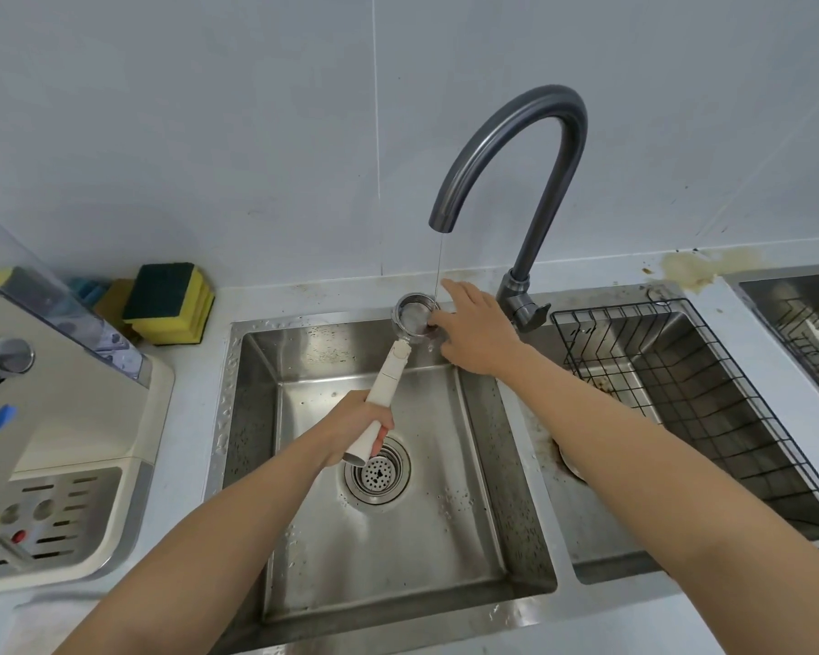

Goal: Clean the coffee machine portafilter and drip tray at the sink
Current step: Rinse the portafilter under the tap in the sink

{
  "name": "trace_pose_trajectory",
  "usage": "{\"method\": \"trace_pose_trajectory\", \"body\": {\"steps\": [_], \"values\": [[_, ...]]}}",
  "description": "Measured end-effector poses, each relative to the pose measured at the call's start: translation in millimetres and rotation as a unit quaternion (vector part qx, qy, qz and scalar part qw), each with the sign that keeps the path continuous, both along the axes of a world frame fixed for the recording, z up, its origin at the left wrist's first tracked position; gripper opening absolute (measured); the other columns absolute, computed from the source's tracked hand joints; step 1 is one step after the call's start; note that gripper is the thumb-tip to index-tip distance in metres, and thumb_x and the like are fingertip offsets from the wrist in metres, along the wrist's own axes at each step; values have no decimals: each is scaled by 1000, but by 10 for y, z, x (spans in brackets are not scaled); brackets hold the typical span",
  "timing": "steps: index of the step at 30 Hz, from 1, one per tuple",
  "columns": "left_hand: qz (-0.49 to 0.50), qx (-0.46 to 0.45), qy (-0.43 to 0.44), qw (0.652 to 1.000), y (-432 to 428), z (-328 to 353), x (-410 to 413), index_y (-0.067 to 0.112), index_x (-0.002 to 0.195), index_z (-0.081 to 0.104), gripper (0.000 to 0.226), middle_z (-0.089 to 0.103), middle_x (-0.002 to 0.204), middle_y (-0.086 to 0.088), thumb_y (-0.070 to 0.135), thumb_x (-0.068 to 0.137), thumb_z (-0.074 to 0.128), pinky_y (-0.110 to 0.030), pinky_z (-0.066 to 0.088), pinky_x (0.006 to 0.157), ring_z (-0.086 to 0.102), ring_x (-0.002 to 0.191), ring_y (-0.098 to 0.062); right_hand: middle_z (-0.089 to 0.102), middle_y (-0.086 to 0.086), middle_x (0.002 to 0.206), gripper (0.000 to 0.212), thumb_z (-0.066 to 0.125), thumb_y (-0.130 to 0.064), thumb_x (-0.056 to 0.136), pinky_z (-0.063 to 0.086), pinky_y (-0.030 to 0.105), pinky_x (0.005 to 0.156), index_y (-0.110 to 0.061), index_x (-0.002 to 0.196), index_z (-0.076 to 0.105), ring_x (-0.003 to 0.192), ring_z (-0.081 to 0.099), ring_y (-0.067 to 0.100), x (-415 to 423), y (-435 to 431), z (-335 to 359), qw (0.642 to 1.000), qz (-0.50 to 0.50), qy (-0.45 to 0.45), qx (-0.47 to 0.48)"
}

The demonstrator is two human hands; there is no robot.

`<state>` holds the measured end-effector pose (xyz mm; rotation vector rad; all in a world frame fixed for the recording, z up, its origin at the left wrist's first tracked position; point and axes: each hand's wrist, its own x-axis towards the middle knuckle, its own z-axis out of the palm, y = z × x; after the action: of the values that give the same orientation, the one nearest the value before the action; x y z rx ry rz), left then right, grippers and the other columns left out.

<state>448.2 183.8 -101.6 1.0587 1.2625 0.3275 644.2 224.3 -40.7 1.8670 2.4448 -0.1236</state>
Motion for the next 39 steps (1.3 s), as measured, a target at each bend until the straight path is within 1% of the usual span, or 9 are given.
{"method": "trace_pose_trajectory", "body": {"steps": [5,10,16,21,26,30,33,36,39], "values": [[-9,-25,-45,999,-32,11,103,9,65,47,12,50,42,-1,7,59,58,-21,39,45,43,32,-15,15,9,153,32,55,-14,79,20,42,112,-10,111,59,141,11,28,-93,-44,-19,982,-57,172,-46],[-15,-27,-60,998,-39,3,178,9,66,47,12,50,43,0,1,68,56,-19,40,41,45,32,-15,7,9,154,43,63,-17,79,22,39,112,-11,121,54,140,12,29,-219,9,37,931,-164,304,-117],[-27,-15,-52,998,-30,45,217,9,64,47,12,50,44,-1,9,57,57,-22,39,46,45,33,-16,-13,4,156,46,61,-17,78,24,38,103,-2,120,50,141,3,28,-298,14,112,897,-210,340,-189],[-13,-10,-45,999,19,57,119,8,63,47,13,50,44,-2,8,56,58,-21,40,43,45,33,-16,1,4,157,31,61,-12,81,20,31,109,-6,111,63,142,12,25,-218,14,94,890,-172,386,-172],[-17,-16,-41,999,40,70,53,8,63,47,12,50,43,-2,3,62,58,-19,40,40,44,32,-15,25,7,152,24,59,-23,81,29,41,108,-8,98,66,137,26,28,-67,51,115,966,-75,228,-94],[-21,-21,-21,999,48,64,13,7,62,46,20,49,42,-3,-7,75,51,-19,39,38,44,32,-15,17,6,155,50,54,-36,84,21,44,111,-23,132,46,141,18,28,34,112,111,998,26,46,-39],[-30,-21,-9,999,44,79,-8,7,60,45,22,48,42,-3,-8,75,50,-18,39,38,44,31,-15,7,5,157,60,51,-37,85,15,48,113,-33,141,30,143,10,29,119,142,94,997,58,-48,-27],[-22,-7,5,1000,48,77,-29,7,61,46,20,49,41,-2,-7,75,52,-19,39,38,44,31,-15,5,5,158,59,48,-39,86,11,48,114,-33,141,30,144,7,29,172,129,70,995,48,-78,-32],[-8,15,25,1000,50,79,-21,6,65,47,16,50,46,-6,-6,74,53,-20,39,40,44,31,-16,14,6,156,50,47,-37,87,15,44,113,-23,134,45,142,13,26,131,96,44,998,51,-47,-6]]}}
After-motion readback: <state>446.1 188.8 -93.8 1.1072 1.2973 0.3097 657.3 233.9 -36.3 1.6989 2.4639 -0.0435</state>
